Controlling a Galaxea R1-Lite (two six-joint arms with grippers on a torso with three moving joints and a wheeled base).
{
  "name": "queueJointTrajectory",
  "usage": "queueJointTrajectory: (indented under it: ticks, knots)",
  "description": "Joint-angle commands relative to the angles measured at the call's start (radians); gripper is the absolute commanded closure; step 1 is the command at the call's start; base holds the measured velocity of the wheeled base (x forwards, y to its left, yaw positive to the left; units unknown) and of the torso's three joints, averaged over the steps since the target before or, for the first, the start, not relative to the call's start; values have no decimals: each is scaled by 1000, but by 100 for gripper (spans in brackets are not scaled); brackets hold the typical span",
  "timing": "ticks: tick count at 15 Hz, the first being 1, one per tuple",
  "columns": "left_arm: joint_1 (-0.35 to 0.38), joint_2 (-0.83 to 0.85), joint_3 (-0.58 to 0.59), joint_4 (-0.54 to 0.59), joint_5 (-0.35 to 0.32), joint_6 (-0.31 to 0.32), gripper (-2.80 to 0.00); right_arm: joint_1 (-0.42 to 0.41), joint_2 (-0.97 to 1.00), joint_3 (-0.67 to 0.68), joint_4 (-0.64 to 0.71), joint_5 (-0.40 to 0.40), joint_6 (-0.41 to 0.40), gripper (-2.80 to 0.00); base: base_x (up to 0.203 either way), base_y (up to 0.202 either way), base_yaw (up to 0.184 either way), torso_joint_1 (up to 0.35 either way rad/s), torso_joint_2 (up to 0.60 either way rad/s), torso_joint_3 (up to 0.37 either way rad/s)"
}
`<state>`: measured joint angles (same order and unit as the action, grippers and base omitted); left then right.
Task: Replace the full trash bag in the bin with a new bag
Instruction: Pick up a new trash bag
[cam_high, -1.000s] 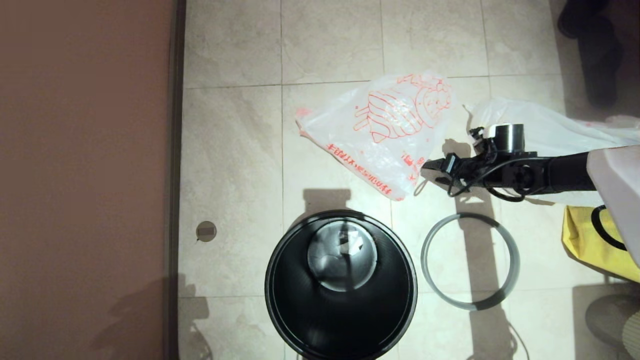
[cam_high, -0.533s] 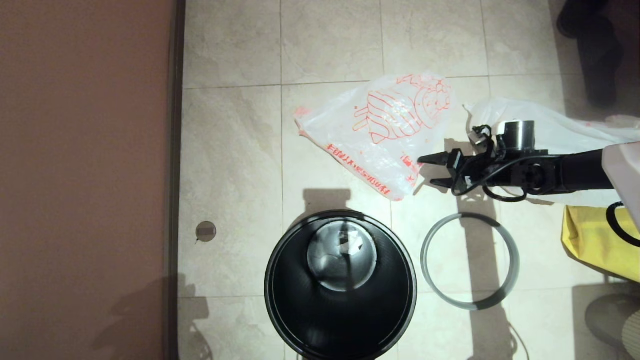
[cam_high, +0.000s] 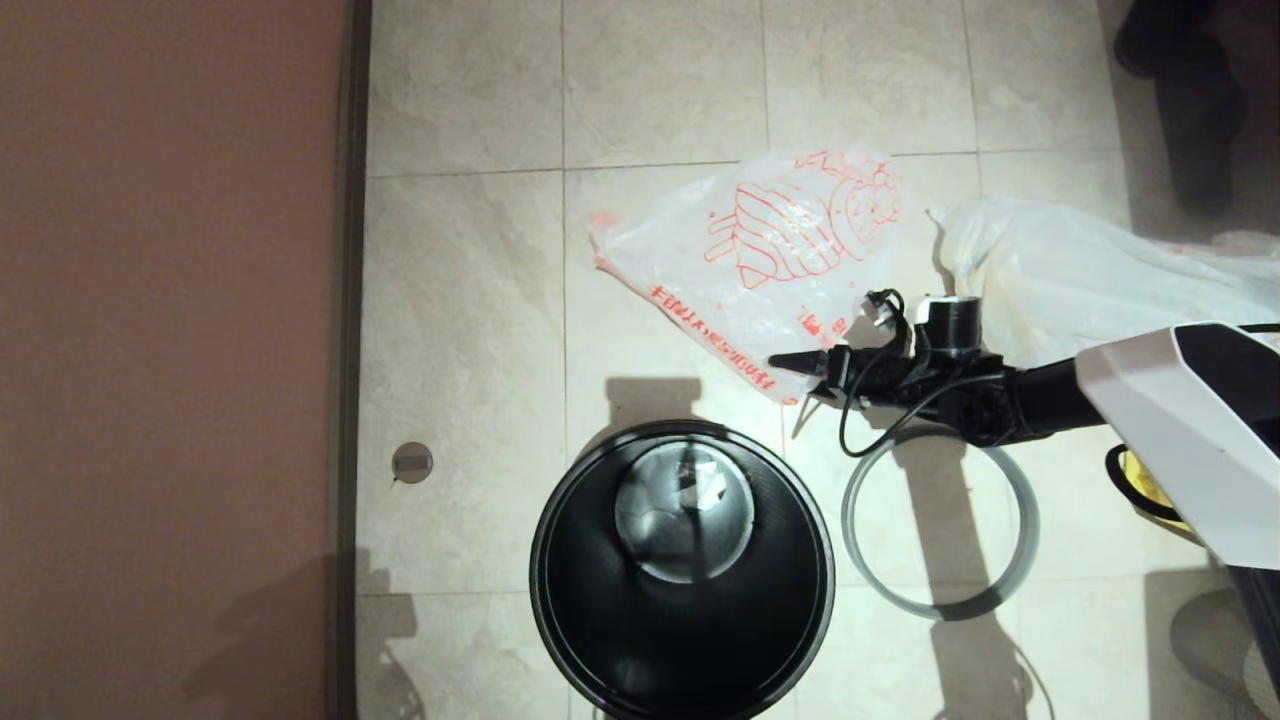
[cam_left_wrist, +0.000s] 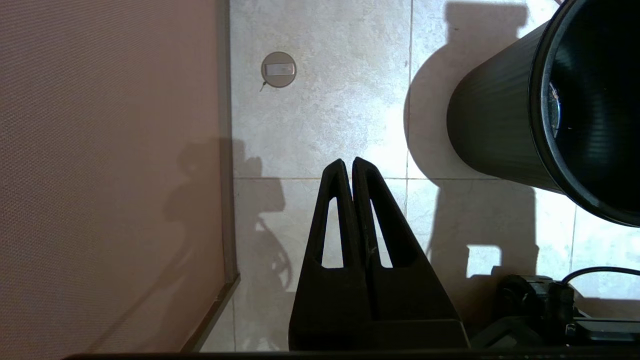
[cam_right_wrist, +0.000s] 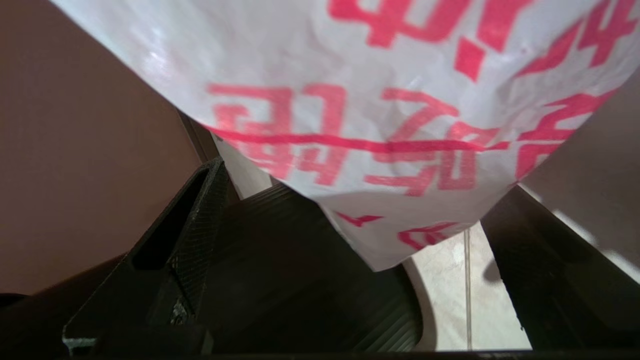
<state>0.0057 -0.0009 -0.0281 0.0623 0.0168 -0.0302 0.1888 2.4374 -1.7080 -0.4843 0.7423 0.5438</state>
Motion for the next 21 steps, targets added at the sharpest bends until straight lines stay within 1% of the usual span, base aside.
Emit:
queueJointTrajectory:
  ticks: [1, 2, 3, 4, 5, 6, 7, 8, 10, 12, 13, 14, 16, 21]
  knots:
    - [0, 1, 0, 1, 0, 0, 0, 31, 94, 15, -152, 2, -8, -280, 0, 0, 0, 0, 0, 0]
    - [0, 1, 0, 1, 0, 0, 0, 41, 117, -15, -188, -4, -10, -280, 0, 0, 0, 0, 0, 0]
    - [0, 1, -1, 1, 0, 0, 0, 52, 148, -78, -205, -16, -13, -280, 0, 0, 0, 0, 0, 0]
    - [0, 1, -1, 1, 0, 0, 0, 64, 185, -161, -211, -38, -33, -280, 0, 0, 0, 0, 0, 0]
    - [0, 1, 0, 1, 0, 0, 0, 76, 221, -224, -209, -62, -77, -280, 0, 0, 0, 0, 0, 0]
    - [0, 1, 0, 1, 0, 0, 0, 92, 253, -264, -197, -85, -171, -280, 0, 0, 0, 0, 0, 0]
    - [0, 1, -1, 1, 0, 0, 0, 107, 261, -271, -187, -106, -274, -280, 0, 0, 0, 0, 0, 0]
    - [0, 1, -1, 1, 0, 0, 0, 124, 264, -272, -179, -141, -354, -280, 0, 0, 0, 0, 0, 0]
    - [0, 1, 0, 1, 0, 0, 0, 149, 258, -278, -175, -183, -378, -280, 0, 0, 0, 0, 0, 0]
    - [0, 1, 0, 1, 0, 0, 0, 156, 244, -280, -174, -236, -403, -280, 0, 0, 0, 0, 0, 0]
    - [0, 1, 0, 1, 0, 0, 0, 159, 246, -280, -178, -261, -437, 0, 0, 0, 0, 0, 0, 0]
    - [0, 1, 0, 1, 0, 0, 0, 159, 247, -280, -176, -284, -464, 0, 0, 0, 0, 0, 0, 0]
    - [0, 1, -1, 1, 0, 0, 0, 160, 240, -280, -179, -317, -466, 0, 0, 0, 0, 0, 0, 0]
    - [0, 1, 0, 1, 0, 0, 0, 156, 228, -280, -180, -320, -466, 0, 0, 0, 0, 0, 0, 0]
